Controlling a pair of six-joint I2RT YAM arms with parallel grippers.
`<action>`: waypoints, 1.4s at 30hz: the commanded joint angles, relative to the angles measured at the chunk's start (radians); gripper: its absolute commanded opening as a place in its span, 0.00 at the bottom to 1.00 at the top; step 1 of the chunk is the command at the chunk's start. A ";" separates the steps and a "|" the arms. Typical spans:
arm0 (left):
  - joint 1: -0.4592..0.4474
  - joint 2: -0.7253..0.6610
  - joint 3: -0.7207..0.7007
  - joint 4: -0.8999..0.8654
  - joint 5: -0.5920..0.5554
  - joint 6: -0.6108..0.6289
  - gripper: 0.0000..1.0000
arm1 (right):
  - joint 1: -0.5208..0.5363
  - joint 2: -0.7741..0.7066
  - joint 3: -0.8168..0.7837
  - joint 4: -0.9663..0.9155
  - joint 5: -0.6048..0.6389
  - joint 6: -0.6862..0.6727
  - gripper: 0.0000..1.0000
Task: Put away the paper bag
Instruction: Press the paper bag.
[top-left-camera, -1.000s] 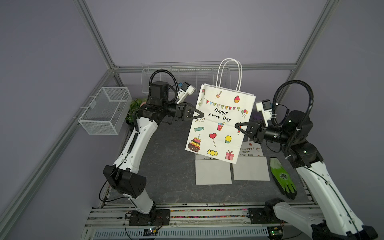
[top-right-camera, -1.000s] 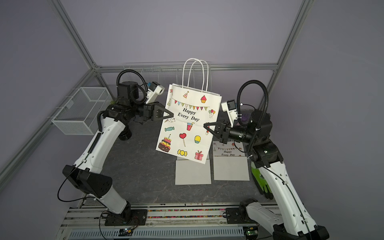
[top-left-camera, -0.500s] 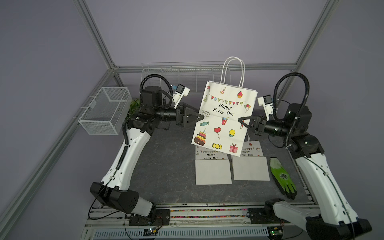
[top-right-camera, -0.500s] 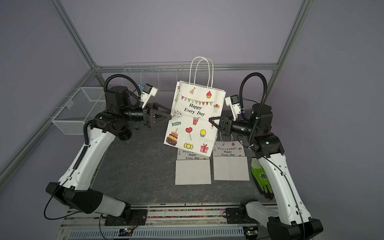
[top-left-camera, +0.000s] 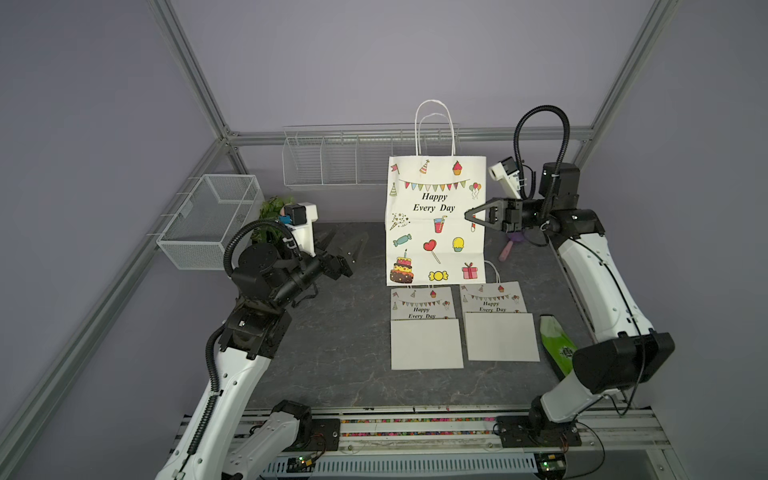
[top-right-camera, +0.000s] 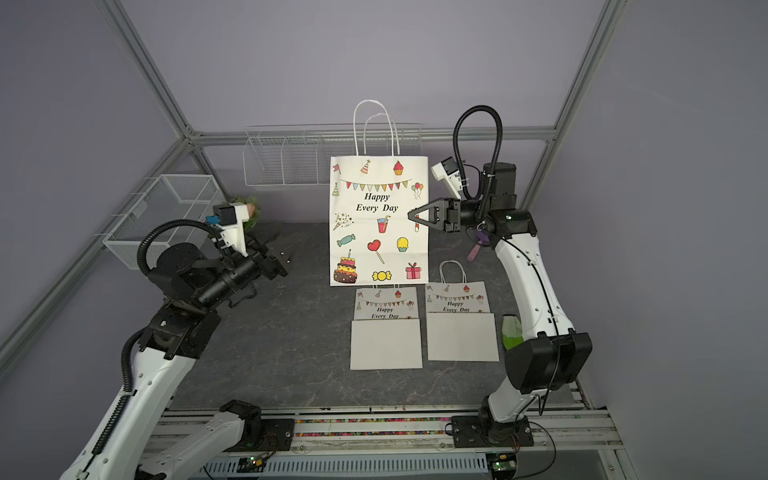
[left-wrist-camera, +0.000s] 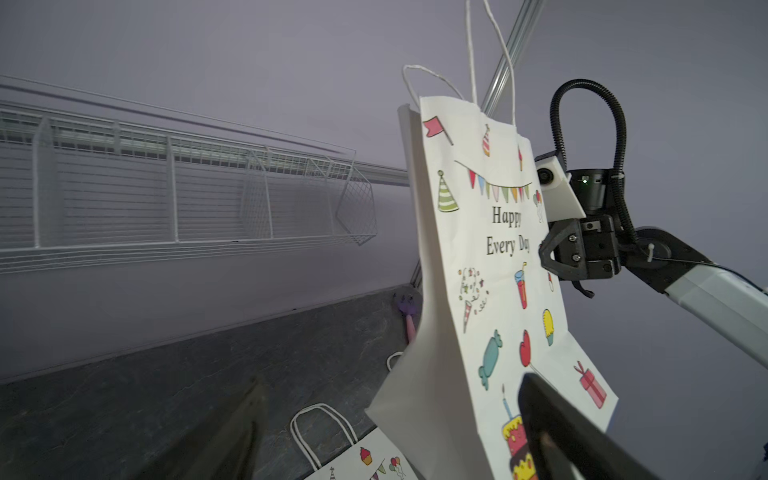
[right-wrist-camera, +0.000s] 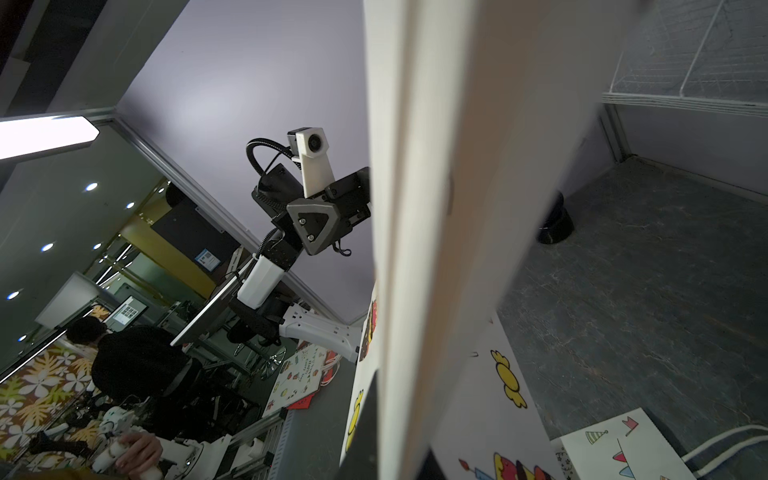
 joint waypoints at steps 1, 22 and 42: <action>0.066 -0.035 -0.089 0.144 -0.032 -0.079 0.94 | 0.006 0.001 0.059 -0.080 -0.153 -0.123 0.07; -0.027 0.008 -0.128 0.362 0.519 -0.146 0.94 | 0.223 -0.027 0.117 0.532 -0.131 0.555 0.07; 0.053 -0.092 -0.183 0.247 0.317 -0.063 0.95 | 0.199 -0.042 0.117 0.542 -0.116 0.568 0.07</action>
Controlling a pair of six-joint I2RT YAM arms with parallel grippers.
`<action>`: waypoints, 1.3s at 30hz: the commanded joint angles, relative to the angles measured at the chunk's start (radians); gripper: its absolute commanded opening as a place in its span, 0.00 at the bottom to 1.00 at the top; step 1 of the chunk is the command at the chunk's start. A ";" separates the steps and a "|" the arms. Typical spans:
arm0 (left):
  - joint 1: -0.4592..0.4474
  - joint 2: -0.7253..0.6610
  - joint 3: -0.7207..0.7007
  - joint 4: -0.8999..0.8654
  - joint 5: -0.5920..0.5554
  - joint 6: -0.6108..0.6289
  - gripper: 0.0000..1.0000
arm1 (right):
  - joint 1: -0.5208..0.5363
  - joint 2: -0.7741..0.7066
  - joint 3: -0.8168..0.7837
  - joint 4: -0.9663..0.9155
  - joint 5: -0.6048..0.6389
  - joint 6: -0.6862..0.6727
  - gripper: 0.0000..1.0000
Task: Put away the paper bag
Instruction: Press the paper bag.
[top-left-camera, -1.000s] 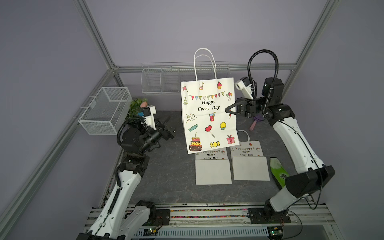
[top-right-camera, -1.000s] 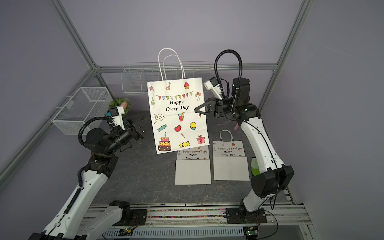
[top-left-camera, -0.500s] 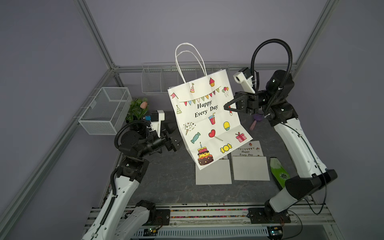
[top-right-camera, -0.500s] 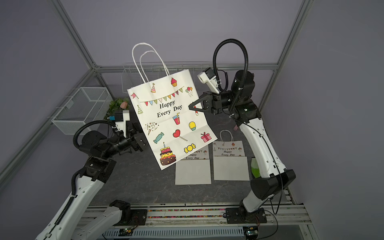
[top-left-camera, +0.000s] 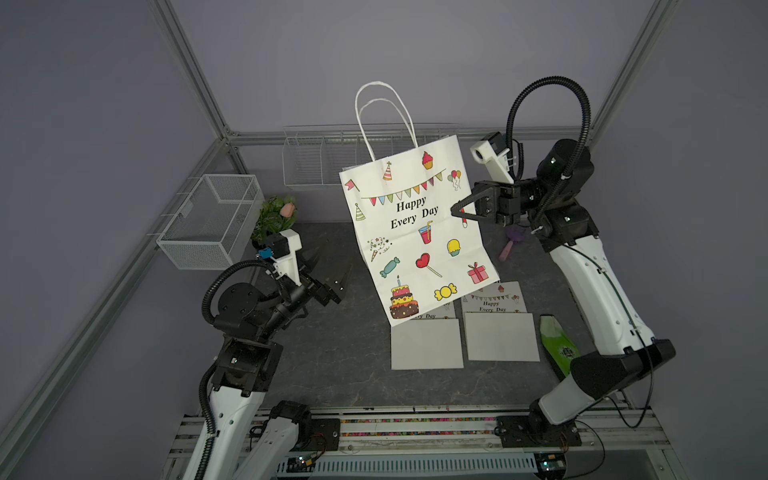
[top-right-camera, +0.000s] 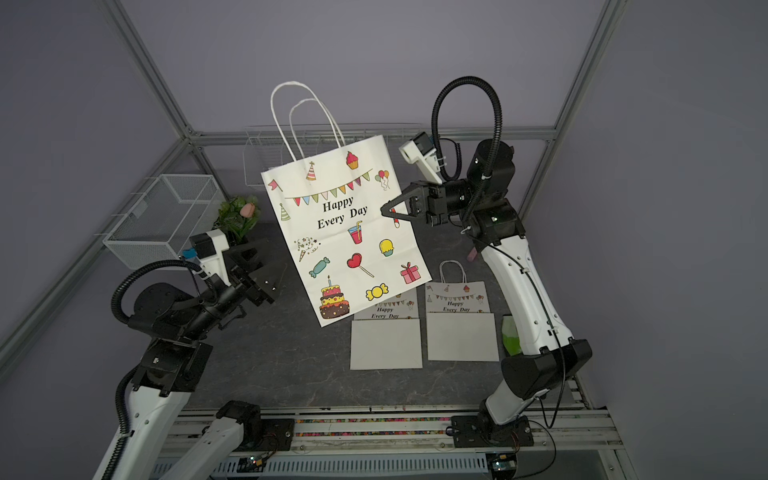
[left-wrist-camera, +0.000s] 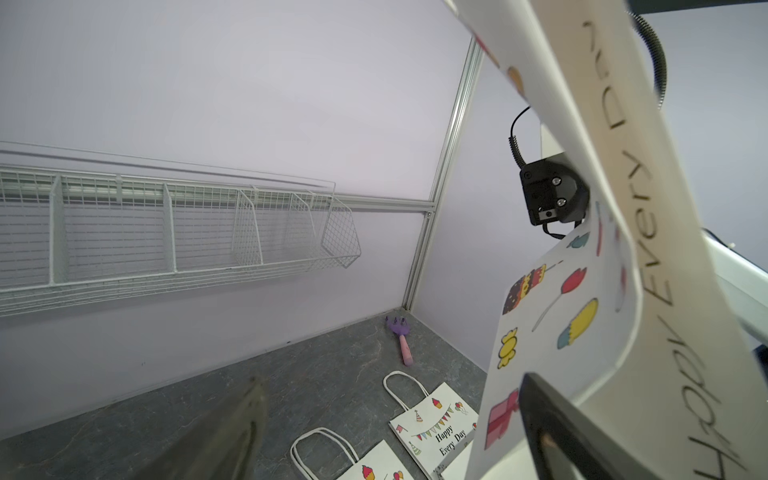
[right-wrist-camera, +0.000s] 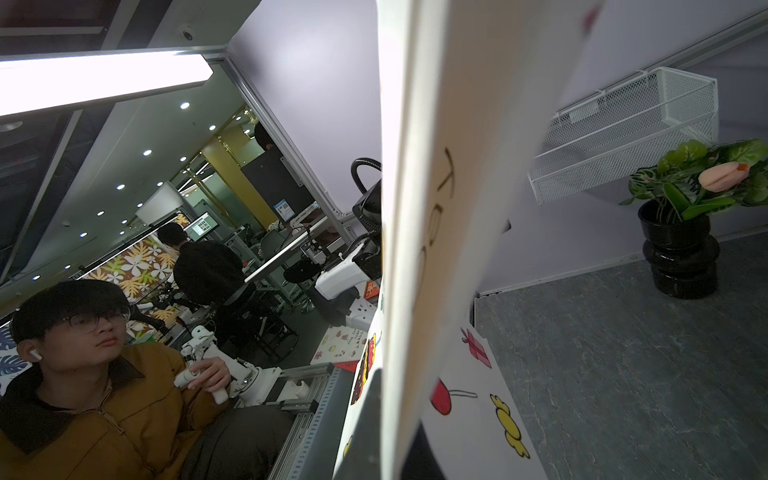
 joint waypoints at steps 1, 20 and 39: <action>0.007 0.065 -0.018 0.147 0.182 -0.098 0.95 | -0.001 -0.008 0.007 0.022 -0.075 0.006 0.07; 0.032 0.052 0.095 0.002 0.020 -0.067 0.94 | -0.006 0.000 -0.001 0.016 -0.057 0.005 0.07; 0.074 0.093 0.155 0.524 0.308 -0.525 1.00 | -0.010 -0.007 -0.049 0.016 -0.021 0.005 0.07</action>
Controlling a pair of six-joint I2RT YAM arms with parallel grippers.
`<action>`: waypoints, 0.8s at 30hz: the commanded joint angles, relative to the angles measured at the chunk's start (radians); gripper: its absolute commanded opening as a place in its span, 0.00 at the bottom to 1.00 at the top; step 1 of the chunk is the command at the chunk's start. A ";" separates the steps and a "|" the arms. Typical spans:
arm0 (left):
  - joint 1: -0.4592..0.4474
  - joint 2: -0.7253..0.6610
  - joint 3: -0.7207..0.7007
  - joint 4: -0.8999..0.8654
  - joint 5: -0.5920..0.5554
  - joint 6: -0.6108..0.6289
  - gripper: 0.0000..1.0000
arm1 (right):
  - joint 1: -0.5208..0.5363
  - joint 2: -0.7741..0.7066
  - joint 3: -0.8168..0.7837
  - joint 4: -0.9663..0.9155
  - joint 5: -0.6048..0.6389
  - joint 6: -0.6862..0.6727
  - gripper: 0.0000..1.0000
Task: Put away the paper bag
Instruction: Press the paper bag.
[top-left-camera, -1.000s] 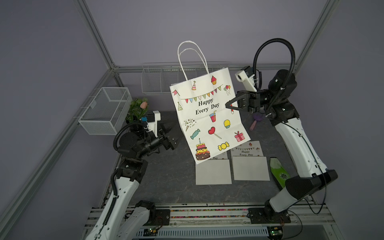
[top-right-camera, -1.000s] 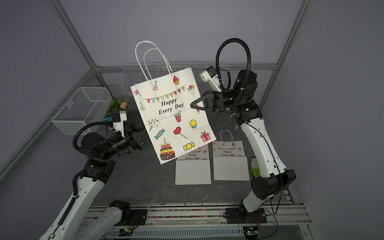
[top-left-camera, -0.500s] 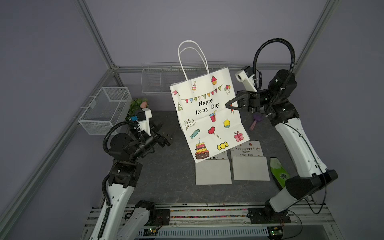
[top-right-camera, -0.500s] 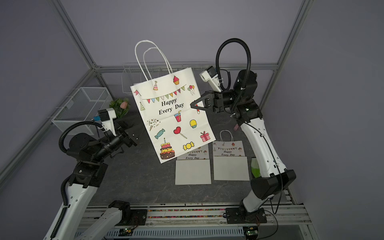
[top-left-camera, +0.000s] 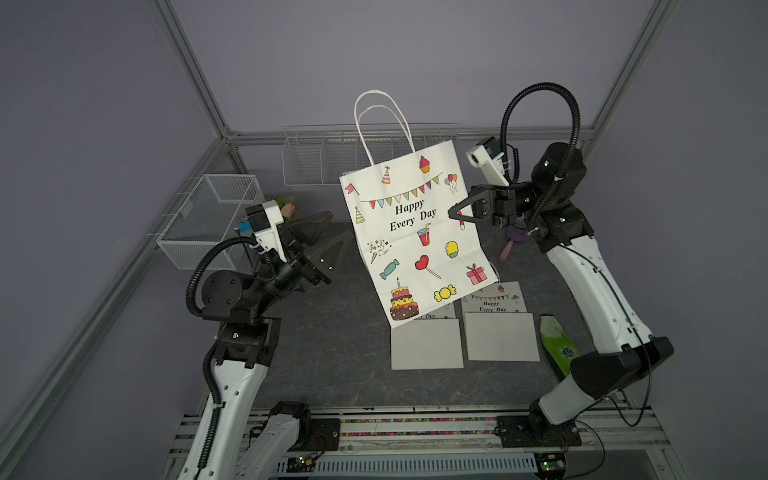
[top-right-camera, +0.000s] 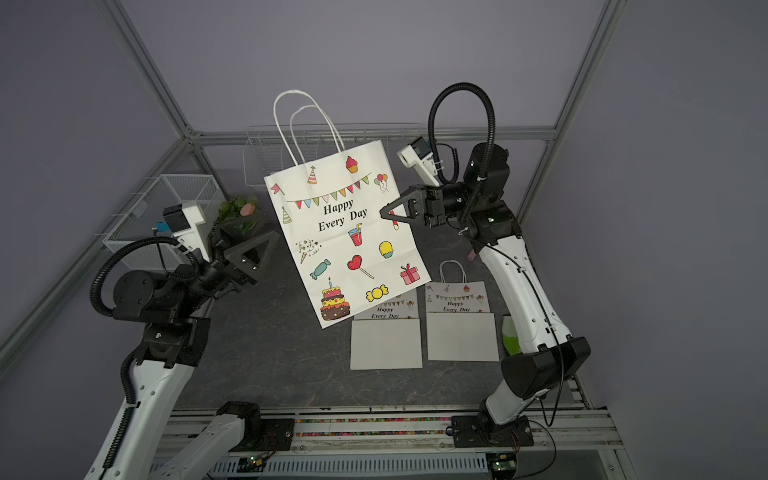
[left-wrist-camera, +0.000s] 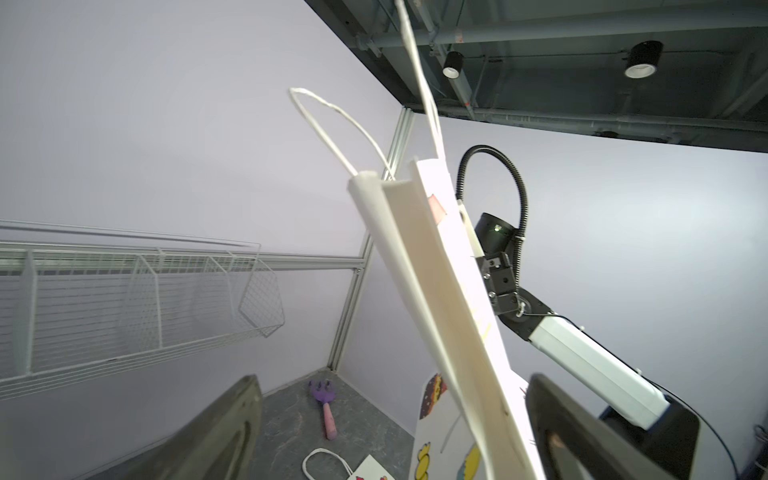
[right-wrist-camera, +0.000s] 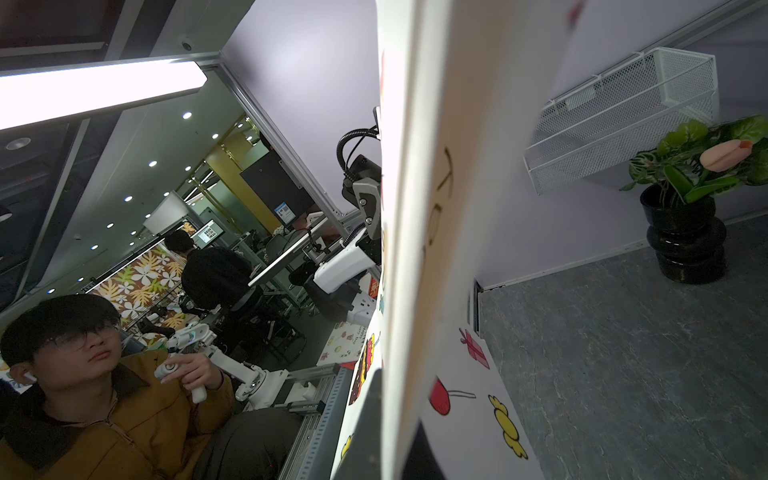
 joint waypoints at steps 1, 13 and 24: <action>0.004 -0.017 0.025 0.168 0.118 -0.167 0.99 | -0.009 -0.008 -0.009 0.015 -0.019 0.006 0.07; -0.165 0.074 0.075 -0.181 0.093 0.075 0.99 | -0.005 0.000 0.036 -0.150 0.063 -0.109 0.07; -0.231 0.146 0.062 -0.202 0.037 0.137 1.00 | 0.003 -0.029 0.058 -0.367 0.102 -0.293 0.07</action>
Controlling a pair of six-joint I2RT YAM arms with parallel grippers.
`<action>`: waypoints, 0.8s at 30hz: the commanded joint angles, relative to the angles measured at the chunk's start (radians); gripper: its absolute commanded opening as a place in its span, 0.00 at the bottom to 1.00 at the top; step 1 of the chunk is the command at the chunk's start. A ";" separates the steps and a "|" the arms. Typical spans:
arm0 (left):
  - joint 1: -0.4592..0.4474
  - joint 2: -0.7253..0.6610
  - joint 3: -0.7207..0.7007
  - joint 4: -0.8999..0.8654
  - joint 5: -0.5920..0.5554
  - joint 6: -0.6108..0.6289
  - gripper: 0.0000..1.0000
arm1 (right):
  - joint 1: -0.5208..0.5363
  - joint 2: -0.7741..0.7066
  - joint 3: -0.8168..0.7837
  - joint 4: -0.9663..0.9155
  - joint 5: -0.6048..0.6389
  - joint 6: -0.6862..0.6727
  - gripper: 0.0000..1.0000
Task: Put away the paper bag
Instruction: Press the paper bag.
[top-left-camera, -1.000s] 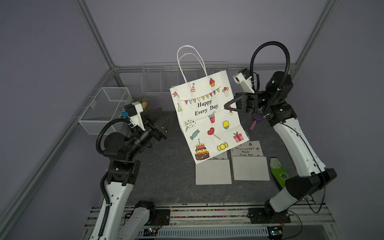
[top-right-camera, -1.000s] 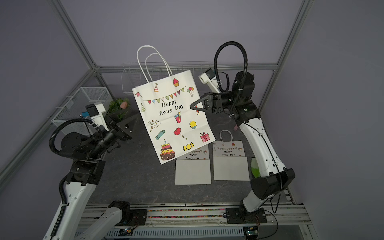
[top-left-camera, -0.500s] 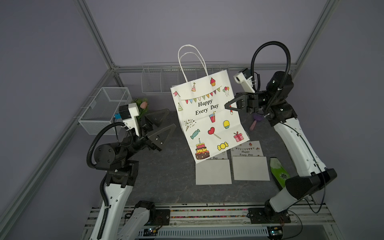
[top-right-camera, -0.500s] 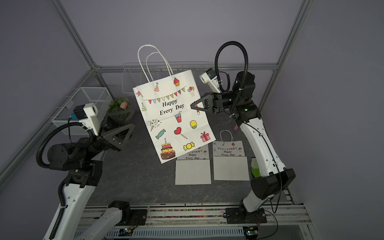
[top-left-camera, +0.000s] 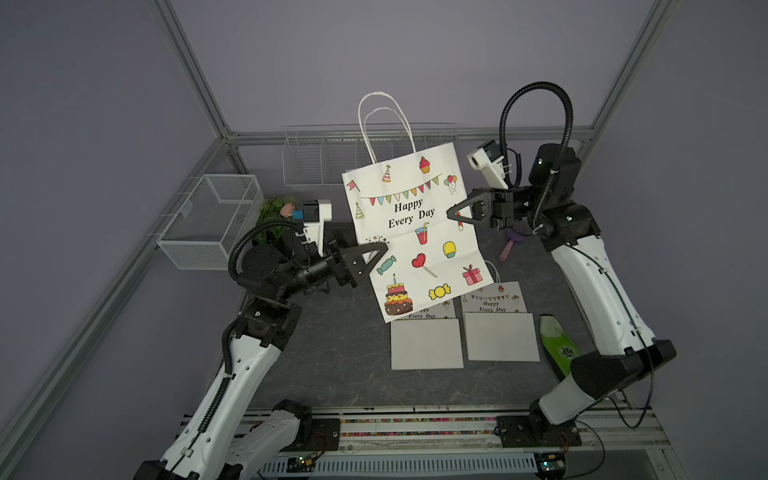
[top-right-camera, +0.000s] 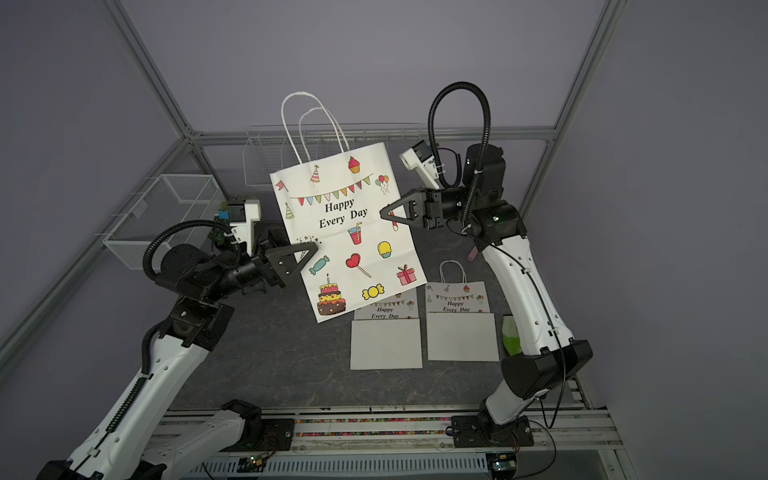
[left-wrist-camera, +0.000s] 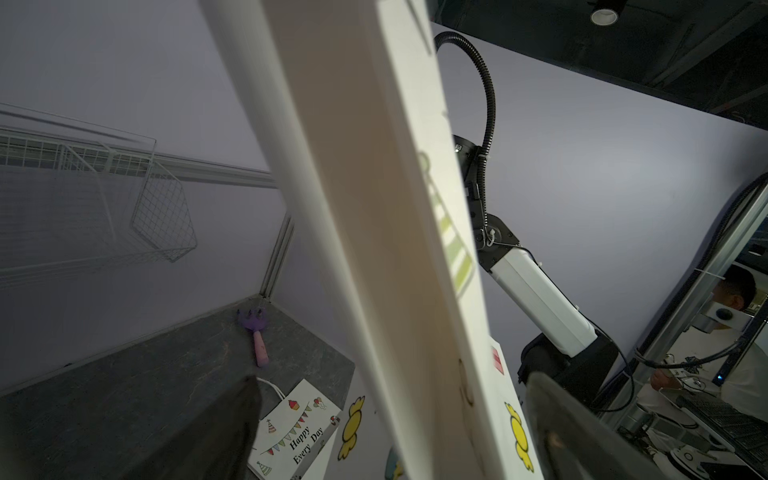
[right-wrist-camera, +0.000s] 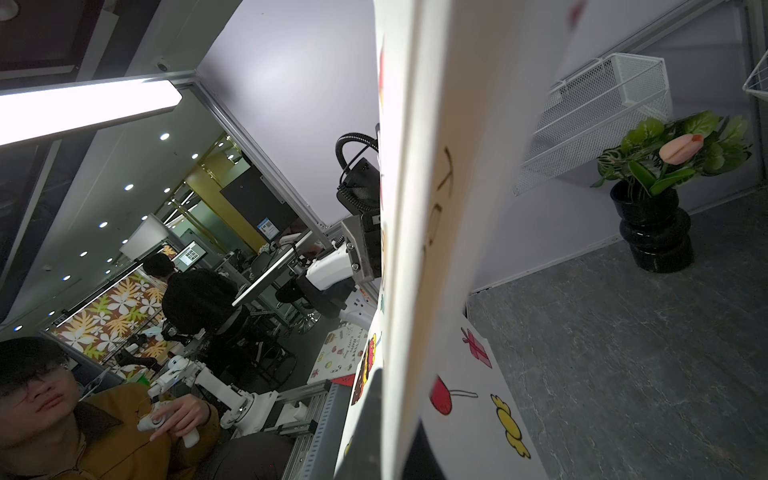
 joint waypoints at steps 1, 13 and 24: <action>-0.032 0.017 0.013 -0.019 0.007 0.039 0.99 | 0.004 -0.030 0.008 -0.046 0.022 -0.060 0.07; -0.109 0.016 0.038 -0.252 0.009 0.208 0.37 | -0.064 -0.090 0.011 -0.185 0.113 -0.170 0.07; -0.109 -0.004 0.039 -0.262 0.003 0.197 0.07 | -0.066 -0.155 -0.063 -0.290 0.154 -0.289 0.07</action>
